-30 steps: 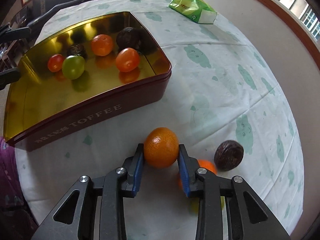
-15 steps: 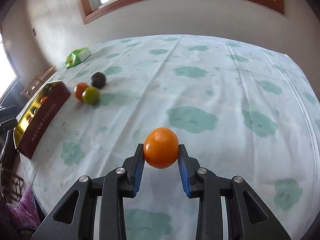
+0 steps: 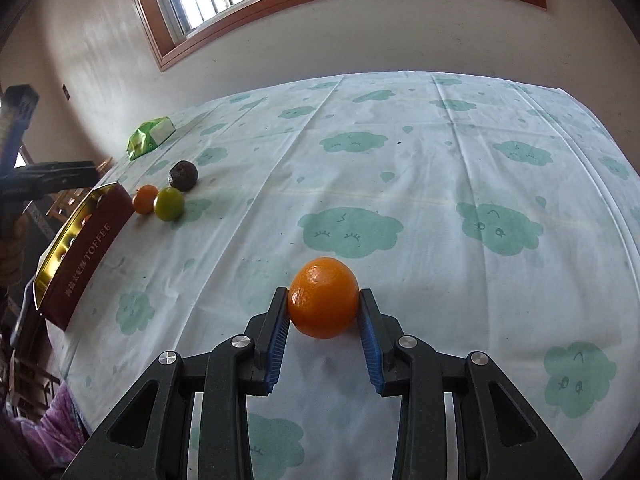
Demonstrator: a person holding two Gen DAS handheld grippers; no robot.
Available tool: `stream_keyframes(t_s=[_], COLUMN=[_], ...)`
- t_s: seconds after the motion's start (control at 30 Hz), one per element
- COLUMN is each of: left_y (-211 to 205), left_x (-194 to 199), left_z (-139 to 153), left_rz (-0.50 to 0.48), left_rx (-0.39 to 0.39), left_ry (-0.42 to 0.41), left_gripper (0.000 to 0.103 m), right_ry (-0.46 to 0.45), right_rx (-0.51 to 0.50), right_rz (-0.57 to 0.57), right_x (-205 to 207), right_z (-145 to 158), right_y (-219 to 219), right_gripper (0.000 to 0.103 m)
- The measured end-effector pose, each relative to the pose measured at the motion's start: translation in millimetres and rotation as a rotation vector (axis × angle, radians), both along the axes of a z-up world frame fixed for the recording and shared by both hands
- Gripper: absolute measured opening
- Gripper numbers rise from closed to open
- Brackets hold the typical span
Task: Organize fruits
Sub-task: 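Grasp a dark brown round fruit with the left tool while the right tool holds the mandarin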
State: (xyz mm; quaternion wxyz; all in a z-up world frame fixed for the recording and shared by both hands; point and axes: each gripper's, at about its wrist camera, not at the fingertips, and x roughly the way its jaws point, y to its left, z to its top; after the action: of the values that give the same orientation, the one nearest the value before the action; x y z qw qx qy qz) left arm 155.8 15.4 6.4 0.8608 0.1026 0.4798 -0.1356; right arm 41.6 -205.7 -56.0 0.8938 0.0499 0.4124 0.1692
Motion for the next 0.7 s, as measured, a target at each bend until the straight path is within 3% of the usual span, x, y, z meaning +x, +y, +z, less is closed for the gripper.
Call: stream_keyframes(t_s=[0.17,0.33,0.37,0.47,0.5,0.63,0.7], left_y=[-10.3,-22.6,-24.0,-24.6,-26.5,-35.7,-32.7], left_x=[52.0,84.5,89.5,95.3,93.9,78.0,65.4], left_z=[-23.4,-59.8,-67.3,-80.5,-79.6,-70.9,-56.3], left_rz=[-0.019,-0.02,-0.014,-0.013,-0.023,-0.031,-0.008], left_rx=[0.041,0.049,0.054,0.023,0.015,0.055,0.01], left_ry=[0.056,0.165,0.186,0.236,0.243,0.181,0.148], left_gripper=[0.074,0.074,0.071,0.039,0.034,0.034,0.034], right_ry=[-0.008,-0.007,-0.008,0.0,0.006,0.016,0.018], right_rx=[0.028,0.038,0.039,0.038,0.035,0.027,0.027], right_rz=[-0.001,0.0,0.0,0.003,0.002,-0.003,-0.006], right_x=[-1.7,-1.3,-1.8,-0.9,-0.4,2.4,2.6], right_z=[1.4,1.8,1.7,0.7,0.0,-1.8,-2.0], right_y=[-5.4,-6.8,-8.6,-8.3,-8.1,-7.7,-7.9], right_gripper=[0.036,0.037,0.037,0.037,0.037,0.036,0.036])
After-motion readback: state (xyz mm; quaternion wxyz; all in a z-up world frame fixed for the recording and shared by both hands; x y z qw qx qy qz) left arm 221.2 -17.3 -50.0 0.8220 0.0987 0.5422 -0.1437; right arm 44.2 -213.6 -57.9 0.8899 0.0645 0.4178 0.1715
